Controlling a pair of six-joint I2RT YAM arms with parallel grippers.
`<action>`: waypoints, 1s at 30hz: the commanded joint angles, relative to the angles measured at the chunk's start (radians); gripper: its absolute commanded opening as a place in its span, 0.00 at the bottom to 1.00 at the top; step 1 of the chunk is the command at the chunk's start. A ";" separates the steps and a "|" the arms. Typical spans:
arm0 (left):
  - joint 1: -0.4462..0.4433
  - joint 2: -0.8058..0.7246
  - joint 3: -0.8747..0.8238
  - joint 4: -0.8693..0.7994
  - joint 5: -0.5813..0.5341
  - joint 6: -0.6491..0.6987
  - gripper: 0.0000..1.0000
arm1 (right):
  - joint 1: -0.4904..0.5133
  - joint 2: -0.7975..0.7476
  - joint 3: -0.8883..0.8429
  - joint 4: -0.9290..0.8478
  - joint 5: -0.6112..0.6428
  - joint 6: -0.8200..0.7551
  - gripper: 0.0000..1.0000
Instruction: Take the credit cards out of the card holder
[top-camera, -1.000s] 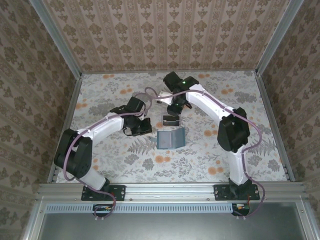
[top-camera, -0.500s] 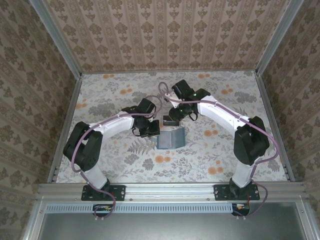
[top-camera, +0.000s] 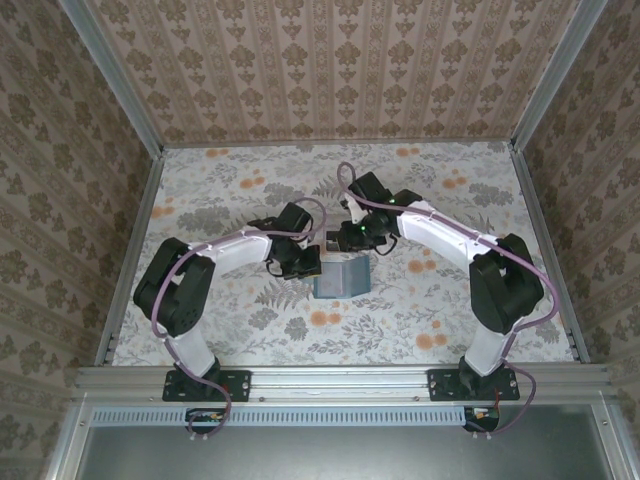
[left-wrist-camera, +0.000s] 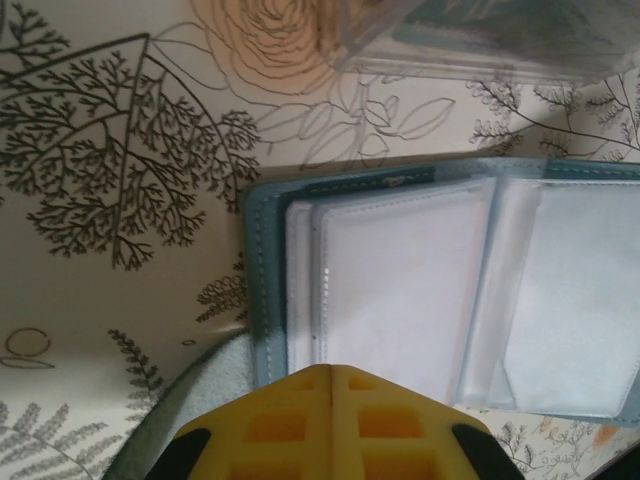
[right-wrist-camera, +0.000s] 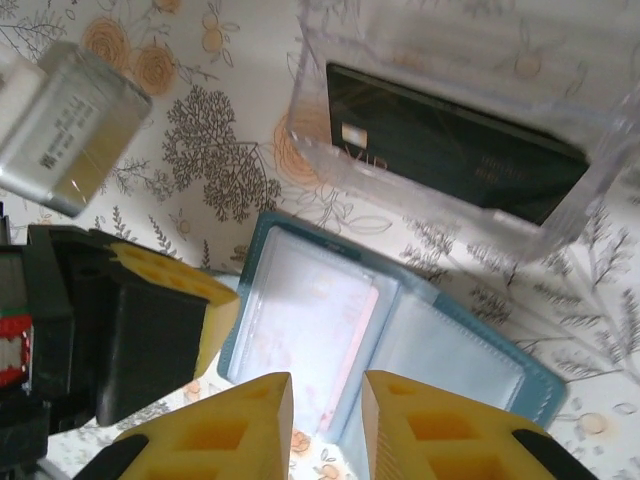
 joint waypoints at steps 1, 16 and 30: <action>0.017 0.017 -0.032 0.017 0.023 0.006 0.04 | -0.008 -0.041 -0.057 0.061 -0.078 0.136 0.28; 0.047 0.035 -0.084 0.026 0.055 0.040 0.04 | -0.008 0.009 -0.205 0.326 -0.272 0.413 0.30; 0.062 0.035 -0.109 0.036 0.080 0.059 0.04 | 0.054 0.102 -0.195 0.378 -0.292 0.473 0.28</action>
